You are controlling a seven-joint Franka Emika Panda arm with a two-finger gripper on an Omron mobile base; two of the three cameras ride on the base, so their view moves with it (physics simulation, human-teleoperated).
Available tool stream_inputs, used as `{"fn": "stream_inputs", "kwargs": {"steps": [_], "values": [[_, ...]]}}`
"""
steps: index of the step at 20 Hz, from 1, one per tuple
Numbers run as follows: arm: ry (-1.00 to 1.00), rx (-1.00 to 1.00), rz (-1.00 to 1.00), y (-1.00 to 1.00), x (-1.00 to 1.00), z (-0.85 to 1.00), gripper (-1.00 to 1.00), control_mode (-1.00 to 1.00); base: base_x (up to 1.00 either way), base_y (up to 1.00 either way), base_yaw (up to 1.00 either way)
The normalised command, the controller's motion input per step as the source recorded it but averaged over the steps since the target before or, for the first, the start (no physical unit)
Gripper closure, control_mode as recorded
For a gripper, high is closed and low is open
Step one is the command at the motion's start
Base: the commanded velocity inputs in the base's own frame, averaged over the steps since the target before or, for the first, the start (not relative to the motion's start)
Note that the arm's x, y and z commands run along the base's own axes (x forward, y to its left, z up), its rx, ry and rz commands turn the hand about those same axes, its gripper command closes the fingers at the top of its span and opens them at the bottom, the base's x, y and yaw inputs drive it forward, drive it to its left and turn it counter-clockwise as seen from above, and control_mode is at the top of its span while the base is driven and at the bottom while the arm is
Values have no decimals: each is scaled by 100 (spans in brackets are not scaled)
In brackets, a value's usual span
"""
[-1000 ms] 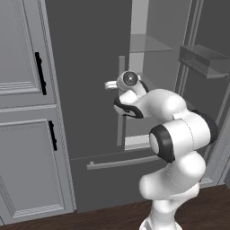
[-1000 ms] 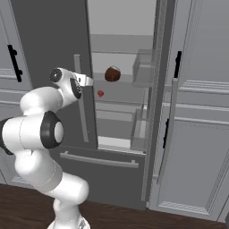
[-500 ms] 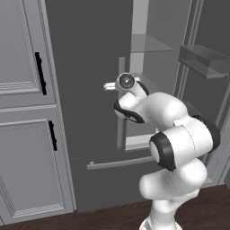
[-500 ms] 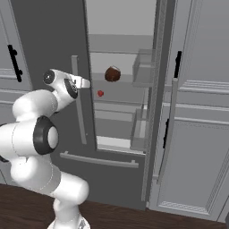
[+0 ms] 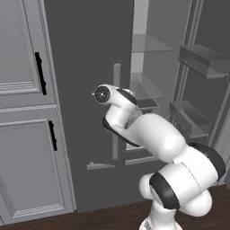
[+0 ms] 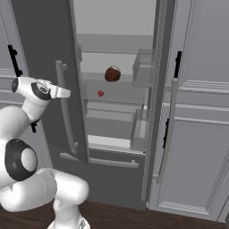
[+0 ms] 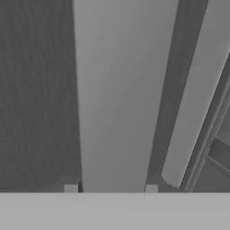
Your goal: Take the strawberry from the fridge and place it on top of the pancake, located on the dining counter.
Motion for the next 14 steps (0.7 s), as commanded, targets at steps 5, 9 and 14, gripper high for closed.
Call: {"fn": "stream_inputs", "kwargs": {"steps": [5, 9, 14], "values": [[3, 0, -26, 50, -85, 0, 100, -100, 0, 0, 0], [0, 0, -21, 68, -84, 0, -100, -100, 0, 0, 0], [-5, -5, -7, 50, -17, 0, -100, -100, 0, 0, 0]]}}
